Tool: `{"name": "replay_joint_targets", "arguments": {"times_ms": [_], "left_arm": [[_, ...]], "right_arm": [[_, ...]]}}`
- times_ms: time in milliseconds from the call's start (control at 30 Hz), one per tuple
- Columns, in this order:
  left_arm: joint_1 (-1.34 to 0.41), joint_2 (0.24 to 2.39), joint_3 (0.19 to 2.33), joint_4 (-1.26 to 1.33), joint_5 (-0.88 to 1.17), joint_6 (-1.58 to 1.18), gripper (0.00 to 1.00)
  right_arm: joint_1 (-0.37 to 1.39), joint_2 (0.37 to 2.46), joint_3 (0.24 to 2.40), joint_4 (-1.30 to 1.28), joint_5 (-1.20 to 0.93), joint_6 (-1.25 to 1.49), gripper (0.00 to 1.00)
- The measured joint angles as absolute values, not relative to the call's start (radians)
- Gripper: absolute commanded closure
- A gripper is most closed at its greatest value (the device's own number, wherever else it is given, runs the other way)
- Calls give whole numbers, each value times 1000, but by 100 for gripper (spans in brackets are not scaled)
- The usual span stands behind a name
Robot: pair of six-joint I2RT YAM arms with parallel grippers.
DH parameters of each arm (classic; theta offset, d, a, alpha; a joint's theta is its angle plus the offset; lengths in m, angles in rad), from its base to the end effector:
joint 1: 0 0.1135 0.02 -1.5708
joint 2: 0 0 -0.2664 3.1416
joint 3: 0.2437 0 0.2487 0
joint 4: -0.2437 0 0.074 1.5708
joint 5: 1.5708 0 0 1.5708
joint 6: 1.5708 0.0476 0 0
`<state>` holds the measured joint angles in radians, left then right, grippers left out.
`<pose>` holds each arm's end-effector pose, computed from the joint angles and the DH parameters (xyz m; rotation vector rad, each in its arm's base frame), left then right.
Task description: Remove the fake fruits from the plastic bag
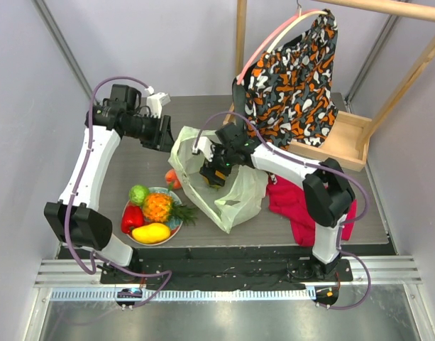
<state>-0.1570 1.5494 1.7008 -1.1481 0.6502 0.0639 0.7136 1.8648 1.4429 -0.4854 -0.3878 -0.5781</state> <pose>0.2964 -0.0761 0.3816 0.5165 2.4276 -0.8655 0.3017 0.2850 0.2314 -1.6100 1.8604 0.5382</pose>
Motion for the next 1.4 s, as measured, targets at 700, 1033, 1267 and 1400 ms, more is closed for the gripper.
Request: {"name": "replay_joint_targets", "arguments": {"times_ms": [700,1033,1267,1400], "left_arm": [[-157,1547,1702,-1170,610,83,55],[-135,1576,1837,-1171,586,69,33],[4,1558,1900,-1169,590,32,19],[152,1520,1900,-1148,566,-28,9]], "right_arm": [[716,1797,1562,-554,-314,-446,58],[678,1547,1563,-717,-517,-492,57],[708,1610,1821,-778,-611,-455,56],[780,1678,1950,-739,-651,-449,55]]}}
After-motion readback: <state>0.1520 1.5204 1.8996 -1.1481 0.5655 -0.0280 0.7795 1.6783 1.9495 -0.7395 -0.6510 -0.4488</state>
